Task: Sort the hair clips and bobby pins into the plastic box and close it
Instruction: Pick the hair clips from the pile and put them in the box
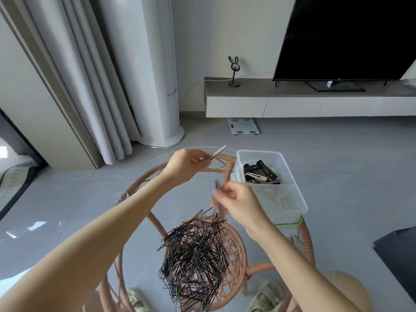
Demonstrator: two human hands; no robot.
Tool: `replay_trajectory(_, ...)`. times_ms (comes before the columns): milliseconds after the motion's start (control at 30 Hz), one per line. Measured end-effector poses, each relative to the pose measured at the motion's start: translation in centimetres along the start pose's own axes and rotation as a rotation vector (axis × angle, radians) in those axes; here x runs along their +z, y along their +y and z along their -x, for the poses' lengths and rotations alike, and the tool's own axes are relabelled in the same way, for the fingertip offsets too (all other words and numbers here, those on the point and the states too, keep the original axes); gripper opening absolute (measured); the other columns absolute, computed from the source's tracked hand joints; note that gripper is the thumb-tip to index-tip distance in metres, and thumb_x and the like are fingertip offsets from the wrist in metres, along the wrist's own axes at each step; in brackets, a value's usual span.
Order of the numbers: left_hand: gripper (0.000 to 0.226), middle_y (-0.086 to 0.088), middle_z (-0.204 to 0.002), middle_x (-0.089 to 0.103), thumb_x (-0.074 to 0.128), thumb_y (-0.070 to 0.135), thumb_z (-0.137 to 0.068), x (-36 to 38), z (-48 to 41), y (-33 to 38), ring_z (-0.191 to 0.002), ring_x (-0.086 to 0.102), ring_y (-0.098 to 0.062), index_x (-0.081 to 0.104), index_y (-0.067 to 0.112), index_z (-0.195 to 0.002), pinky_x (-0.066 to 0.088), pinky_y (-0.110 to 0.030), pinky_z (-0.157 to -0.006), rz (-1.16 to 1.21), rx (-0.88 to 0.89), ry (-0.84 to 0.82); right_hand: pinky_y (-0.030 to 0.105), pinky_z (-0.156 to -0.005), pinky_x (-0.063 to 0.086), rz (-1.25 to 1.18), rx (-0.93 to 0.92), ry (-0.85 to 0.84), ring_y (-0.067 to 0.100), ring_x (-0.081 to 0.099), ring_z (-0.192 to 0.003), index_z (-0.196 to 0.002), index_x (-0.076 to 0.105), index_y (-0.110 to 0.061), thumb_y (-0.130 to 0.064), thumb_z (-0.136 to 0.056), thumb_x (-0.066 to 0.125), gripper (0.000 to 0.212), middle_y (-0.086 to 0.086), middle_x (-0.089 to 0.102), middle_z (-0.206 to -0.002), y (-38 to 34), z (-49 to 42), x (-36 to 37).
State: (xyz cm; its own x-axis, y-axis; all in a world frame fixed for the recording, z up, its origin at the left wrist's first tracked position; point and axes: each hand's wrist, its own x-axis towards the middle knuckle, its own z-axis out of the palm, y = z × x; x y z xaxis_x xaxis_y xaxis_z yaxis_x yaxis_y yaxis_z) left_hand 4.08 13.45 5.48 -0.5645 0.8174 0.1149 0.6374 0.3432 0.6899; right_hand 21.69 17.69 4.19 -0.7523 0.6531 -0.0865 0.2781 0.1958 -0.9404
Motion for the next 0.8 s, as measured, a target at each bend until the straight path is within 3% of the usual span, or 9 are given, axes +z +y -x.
replay_trajectory(100, 0.02, 0.003, -0.076, 0.061, 0.064, 0.031, -0.083, 0.4, -0.4, 1.9, -0.069, 0.053, -0.016, 0.071, 0.022, -0.099, 0.04, -0.022, -0.058, -0.012, 0.024, -0.024, 0.041, -0.062, 0.054, 0.004, -0.097, 0.274, 0.022, 0.066, -0.059, -0.066, 0.059, -0.02, -0.027, -0.084, 0.061, 0.02, 0.006, 0.07, -0.065, -0.4, -1.0, -3.7)
replay_trajectory(233, 0.024, -0.005, -0.088, 0.068, 0.062, 0.032, -0.085, 2.8, -1.7, 6.0, -0.078, 0.06, -0.021, 0.07, 0.019, -0.104, 0.045, -0.026, -0.068, -0.115, 0.096, -0.089, 0.043, -0.07, 0.055, 0.239, -0.026, 0.551, 0.031, 0.068, -0.071, -0.065, 0.06, -0.023, -0.035, -0.076, 0.06, 0.016, 0.006, 0.071, -0.069, 0.9, -5.1, -8.7)
replay_trajectory(300, 0.029, -0.007, -0.103, 0.071, 0.061, 0.032, -0.086, 4.3, -2.3, 7.4, -0.093, 0.064, -0.023, 0.067, 0.018, -0.111, 0.046, -0.027, -0.076, -0.144, 0.108, -0.124, 0.035, -0.078, 0.05, 0.469, 0.017, 0.49, 0.032, 0.065, -0.091, -0.084, 0.068, -0.018, -0.026, -0.083, 0.057, 0.014, 0.012, 0.073, -0.091, 1.2, -6.6, -10.3)
replay_trajectory(400, 0.032, -0.008, -0.119, 0.066, 0.056, 0.028, -0.09, 5.0, -2.2, 7.5, -0.109, 0.061, -0.023, 0.061, 0.016, -0.119, 0.046, -0.031, -0.091, -0.167, 0.079, -0.152, 0.033, -0.089, 0.043, 0.7, 0.067, 0.336, 0.033, 0.056, -0.112, -0.112, 0.064, -0.009, -0.015, -0.089, 0.049, 0.027, 0.013, 0.064, -0.12, 1.5, -7.0, -11.2)
replay_trajectory(567, 0.027, 0.001, -0.126, 0.063, 0.049, 0.026, -0.093, 2.3, 1.7, 2.7, -0.114, 0.058, -0.02, 0.066, 0.02, -0.113, 0.045, -0.03, -0.095, -0.22, 0.052, -0.144, 0.027, -0.076, 0.044, 0.733, -0.179, 0.374, 0.031, 0.062, -0.095, -0.109, 0.064, -0.01, -0.008, -0.089, 0.047, 0.027, 0.012, 0.069, -0.108, 1.0, -1.7, -9.0)
replay_trajectory(633, 0.029, 0.005, -0.129, 0.061, 0.047, 0.033, -0.094, 1.3, 4.6, 0.1, -0.116, 0.057, -0.018, 0.065, 0.022, -0.115, 0.043, -0.027, -0.095, -0.249, 0.011, -0.183, 0.009, -0.071, 0.042, 0.606, -0.285, 0.211, 0.016, 0.062, -0.09, -0.111, 0.064, -0.01, -0.012, -0.089, 0.053, 0.025, 0.005, 0.068, -0.109, 0.6, 1.9, -6.7)
replay_trajectory(667, 0.034, 0.006, -0.132, 0.058, 0.044, 0.037, -0.094, 1.1, 6.3, -1.0, -0.118, 0.055, -0.016, 0.062, 0.023, -0.119, 0.041, -0.026, -0.096, -0.254, -0.026, -0.197, 0.005, -0.08, 0.039, 0.568, -0.311, 0.096, 0.012, 0.06, -0.097, -0.114, 0.062, -0.01, -0.017, -0.089, 0.055, 0.027, 0.004, 0.066, -0.114, 0.9, 3.3, -5.4)
replay_trajectory(733, 0.043, 0.007, -0.139, 0.05, 0.033, 0.044, -0.096, 1.4, 9.2, -3.1, -0.129, 0.046, -0.016, 0.054, 0.025, -0.128, 0.037, -0.031, -0.106, -0.251, -0.106, -0.206, 0.02, -0.106, 0.028, 0.62, -0.356, -0.042, 0.014, 0.052, -0.119, -0.121, 0.057, -0.01, -0.029, -0.091, 0.05, 0.037, 0.004, 0.059, -0.127, 2.1, 5.2, -2.8)
replay_trajectory(800, 0.05, 0.006, -0.146, 0.042, 0.023, 0.048, -0.097, 2.5, 11.8, -4.7, -0.14, 0.03, -0.017, 0.047, 0.026, -0.134, 0.022, -0.037, -0.117, -0.242, -0.136, -0.21, 0.035, -0.115, 0.013, 0.762, -0.434, -0.032, 0.019, 0.044, -0.128, -0.122, 0.055, -0.008, -0.037, -0.092, 0.037, 0.046, 0.007, 0.055, -0.132, 3.7, 6.0, -0.2)
